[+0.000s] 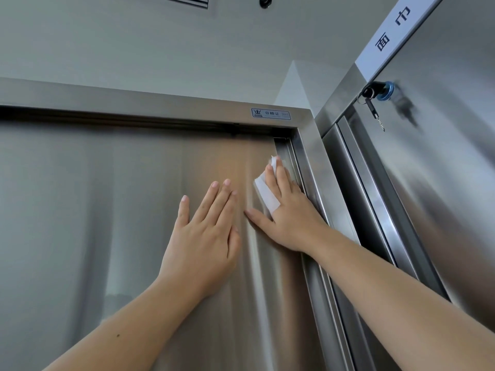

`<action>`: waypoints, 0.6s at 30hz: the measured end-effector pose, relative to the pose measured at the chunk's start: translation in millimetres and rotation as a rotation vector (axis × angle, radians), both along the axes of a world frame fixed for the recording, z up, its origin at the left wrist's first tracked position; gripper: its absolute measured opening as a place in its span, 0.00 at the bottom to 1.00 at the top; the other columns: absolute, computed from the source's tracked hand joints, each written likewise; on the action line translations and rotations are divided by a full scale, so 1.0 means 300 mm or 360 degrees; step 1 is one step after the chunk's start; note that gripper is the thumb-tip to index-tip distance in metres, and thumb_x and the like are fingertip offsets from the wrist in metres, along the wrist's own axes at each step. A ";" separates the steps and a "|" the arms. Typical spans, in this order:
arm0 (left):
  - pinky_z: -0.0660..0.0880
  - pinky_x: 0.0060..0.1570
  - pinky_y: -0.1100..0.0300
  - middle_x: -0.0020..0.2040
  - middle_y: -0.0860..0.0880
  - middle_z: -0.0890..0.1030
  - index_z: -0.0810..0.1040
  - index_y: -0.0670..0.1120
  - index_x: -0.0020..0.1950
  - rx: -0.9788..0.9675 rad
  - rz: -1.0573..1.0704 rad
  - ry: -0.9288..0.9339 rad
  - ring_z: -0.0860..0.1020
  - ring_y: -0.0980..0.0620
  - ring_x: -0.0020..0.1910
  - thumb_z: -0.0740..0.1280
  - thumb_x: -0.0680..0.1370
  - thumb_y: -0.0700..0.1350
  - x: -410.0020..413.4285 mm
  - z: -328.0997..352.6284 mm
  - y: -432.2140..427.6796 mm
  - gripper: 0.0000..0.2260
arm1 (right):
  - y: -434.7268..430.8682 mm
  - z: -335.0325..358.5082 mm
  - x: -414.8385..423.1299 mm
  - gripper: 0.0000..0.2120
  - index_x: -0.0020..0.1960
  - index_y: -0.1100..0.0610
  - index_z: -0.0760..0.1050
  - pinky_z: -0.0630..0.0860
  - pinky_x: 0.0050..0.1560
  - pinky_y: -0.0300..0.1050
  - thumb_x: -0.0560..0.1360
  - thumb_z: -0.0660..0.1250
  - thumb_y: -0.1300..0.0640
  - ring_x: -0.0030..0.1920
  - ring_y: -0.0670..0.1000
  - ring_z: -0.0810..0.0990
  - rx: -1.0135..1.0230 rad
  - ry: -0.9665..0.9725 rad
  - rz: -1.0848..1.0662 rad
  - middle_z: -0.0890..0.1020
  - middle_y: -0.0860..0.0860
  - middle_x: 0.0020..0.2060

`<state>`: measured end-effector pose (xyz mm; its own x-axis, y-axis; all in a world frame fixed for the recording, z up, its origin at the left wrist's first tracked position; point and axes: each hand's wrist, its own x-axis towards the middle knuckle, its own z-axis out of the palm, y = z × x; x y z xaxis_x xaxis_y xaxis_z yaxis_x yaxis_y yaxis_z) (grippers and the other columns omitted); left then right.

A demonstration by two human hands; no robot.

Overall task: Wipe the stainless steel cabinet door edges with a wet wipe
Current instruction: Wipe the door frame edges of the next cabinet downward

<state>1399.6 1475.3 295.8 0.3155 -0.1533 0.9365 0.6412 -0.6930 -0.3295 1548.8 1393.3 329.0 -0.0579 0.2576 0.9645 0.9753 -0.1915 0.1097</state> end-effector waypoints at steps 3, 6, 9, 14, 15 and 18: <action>0.37 0.69 0.52 0.73 0.55 0.40 0.47 0.48 0.76 0.0010 -0.0026 0.0003 0.34 0.55 0.70 0.33 0.73 0.53 -0.005 0.000 -0.004 0.31 | 0.000 0.054 -0.008 0.42 0.76 0.59 0.35 0.41 0.73 0.44 0.76 0.52 0.36 0.75 0.52 0.39 0.0002 -0.0004 -0.0056 0.33 0.53 0.74; 0.36 0.69 0.52 0.73 0.54 0.39 0.47 0.48 0.76 0.0027 -0.0043 -0.0010 0.33 0.55 0.70 0.33 0.73 0.53 -0.005 -0.003 -0.006 0.31 | 0.006 0.003 0.003 0.42 0.76 0.56 0.35 0.40 0.72 0.45 0.75 0.51 0.35 0.75 0.53 0.38 -0.0011 -0.0062 -0.0027 0.32 0.51 0.74; 0.37 0.69 0.52 0.74 0.53 0.41 0.48 0.47 0.76 0.0053 -0.0048 -0.0027 0.35 0.55 0.71 0.33 0.73 0.53 -0.003 -0.007 -0.005 0.32 | 0.009 -0.037 0.023 0.43 0.75 0.53 0.34 0.40 0.72 0.45 0.72 0.50 0.32 0.75 0.53 0.36 -0.0060 -0.0103 -0.0038 0.31 0.49 0.73; 0.49 0.70 0.47 0.75 0.49 0.54 0.59 0.43 0.75 0.0084 -0.0074 -0.0037 0.47 0.51 0.74 0.39 0.75 0.51 0.000 -0.006 -0.006 0.30 | 0.008 0.095 0.008 0.44 0.76 0.47 0.35 0.43 0.74 0.49 0.70 0.51 0.29 0.75 0.52 0.37 -0.0071 0.0010 -0.0040 0.32 0.47 0.74; 0.49 0.70 0.47 0.76 0.49 0.54 0.58 0.44 0.75 0.0095 -0.0078 -0.0047 0.47 0.52 0.74 0.39 0.75 0.51 0.000 -0.005 -0.005 0.30 | 0.007 0.118 0.005 0.43 0.75 0.45 0.36 0.44 0.74 0.49 0.70 0.52 0.29 0.75 0.52 0.37 -0.0069 0.0015 -0.0031 0.32 0.46 0.74; 0.57 0.68 0.44 0.74 0.46 0.61 0.64 0.41 0.73 0.0108 -0.0032 -0.0040 0.58 0.49 0.73 0.44 0.76 0.49 -0.004 -0.005 -0.008 0.28 | 0.009 0.124 0.011 0.41 0.75 0.43 0.36 0.44 0.74 0.50 0.70 0.51 0.29 0.75 0.51 0.37 -0.0053 -0.0003 -0.0026 0.32 0.46 0.74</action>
<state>1398.4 1472.8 294.5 0.2883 -0.2226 0.9313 0.6360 -0.6826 -0.3600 1552.0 1396.1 366.2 -0.0554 0.2904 0.9553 0.9718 -0.2039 0.1184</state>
